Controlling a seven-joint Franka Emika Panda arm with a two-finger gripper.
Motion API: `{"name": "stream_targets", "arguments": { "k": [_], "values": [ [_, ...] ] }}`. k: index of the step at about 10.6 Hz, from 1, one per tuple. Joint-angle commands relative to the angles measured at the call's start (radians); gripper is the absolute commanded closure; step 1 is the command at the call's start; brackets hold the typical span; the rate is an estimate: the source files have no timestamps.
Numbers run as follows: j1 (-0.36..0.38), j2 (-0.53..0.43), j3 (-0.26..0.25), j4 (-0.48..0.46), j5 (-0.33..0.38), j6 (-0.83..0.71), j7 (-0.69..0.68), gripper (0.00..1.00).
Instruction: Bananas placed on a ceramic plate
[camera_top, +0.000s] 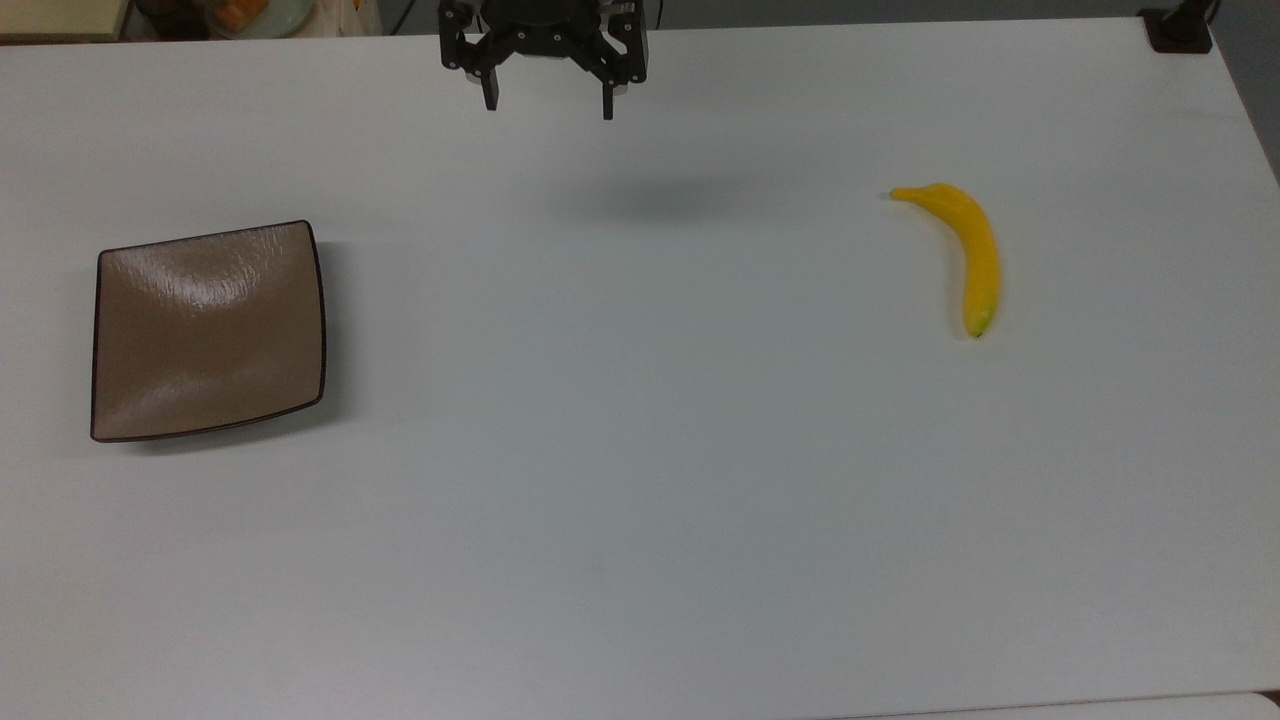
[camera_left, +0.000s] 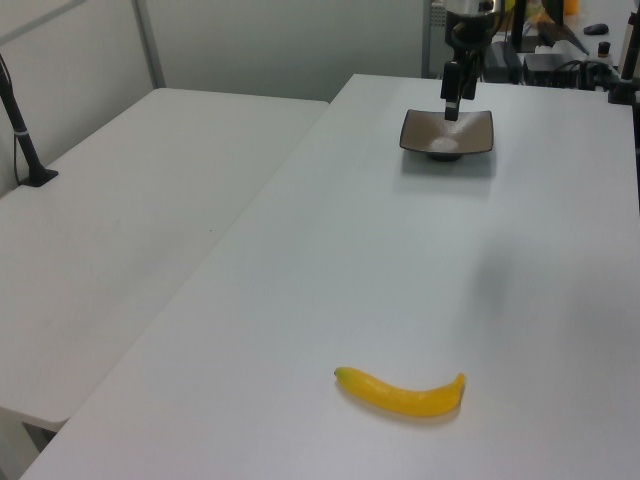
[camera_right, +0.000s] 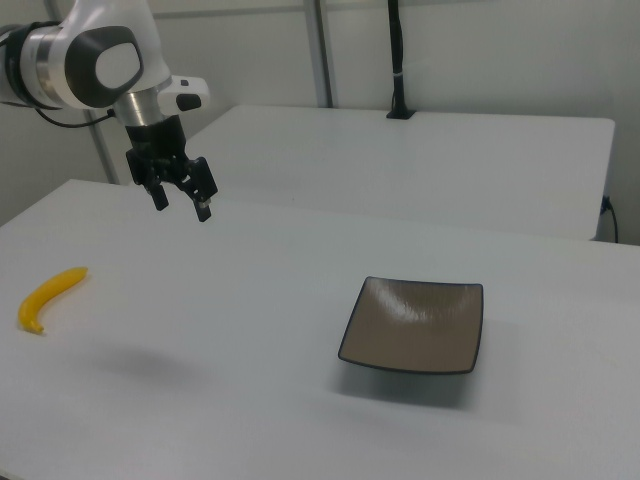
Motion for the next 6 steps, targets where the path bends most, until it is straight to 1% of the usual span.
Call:
{"name": "stream_targets", "arguments": {
  "k": [1, 3, 6],
  "values": [
    [0.004, 0.005, 0.007, -0.025, 0.002, 0.033, 0.012, 0.0],
    [0.004, 0.026, 0.02, -0.023, 0.002, 0.034, 0.044, 0.0],
    [0.015, 0.065, 0.078, -0.025, 0.004, 0.043, 0.064, 0.0]
  ]
}}
